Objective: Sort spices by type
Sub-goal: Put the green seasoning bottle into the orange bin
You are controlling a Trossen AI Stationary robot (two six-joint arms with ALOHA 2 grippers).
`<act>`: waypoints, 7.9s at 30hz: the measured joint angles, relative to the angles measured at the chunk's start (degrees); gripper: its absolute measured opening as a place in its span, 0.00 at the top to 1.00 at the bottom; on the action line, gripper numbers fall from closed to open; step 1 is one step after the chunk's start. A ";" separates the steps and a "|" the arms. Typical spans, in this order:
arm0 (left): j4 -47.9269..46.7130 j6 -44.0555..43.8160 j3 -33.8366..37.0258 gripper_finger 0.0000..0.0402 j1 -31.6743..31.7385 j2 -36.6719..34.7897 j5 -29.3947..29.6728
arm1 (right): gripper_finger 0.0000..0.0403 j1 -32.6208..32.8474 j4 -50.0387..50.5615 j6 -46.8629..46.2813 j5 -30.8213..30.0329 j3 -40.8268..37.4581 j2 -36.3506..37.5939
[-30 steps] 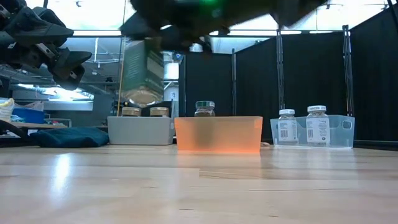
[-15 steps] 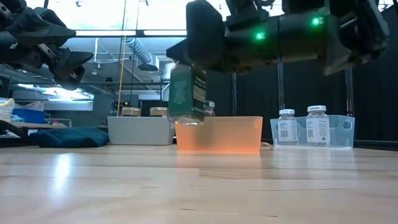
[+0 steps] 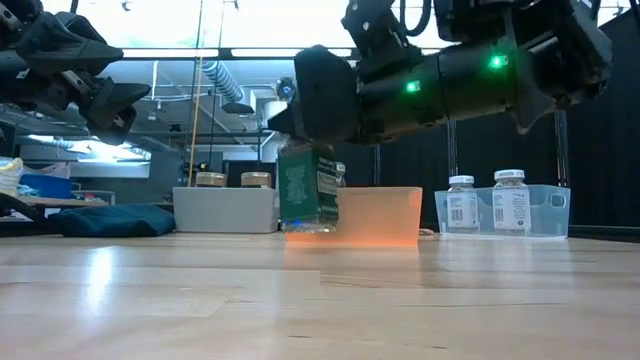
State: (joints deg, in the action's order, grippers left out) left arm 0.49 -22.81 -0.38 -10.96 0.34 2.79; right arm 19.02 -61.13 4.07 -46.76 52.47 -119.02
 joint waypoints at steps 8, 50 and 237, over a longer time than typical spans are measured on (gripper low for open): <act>-0.01 0.00 0.00 0.44 -0.01 0.00 0.03 | 0.48 -0.40 1.70 -1.06 0.35 -0.13 0.00; -0.04 0.00 0.00 0.44 -0.01 -0.01 0.24 | 0.31 -0.82 28.15 -10.73 7.22 1.86 22.27; -0.17 -3.37 0.00 0.44 -0.02 0.09 -0.50 | 0.48 -32.50 149.93 -2.97 34.84 71.78 13.38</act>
State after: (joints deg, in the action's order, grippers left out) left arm 0.32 -26.17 -0.38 -10.98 0.43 2.28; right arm -13.47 88.80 1.10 -11.92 124.25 -105.64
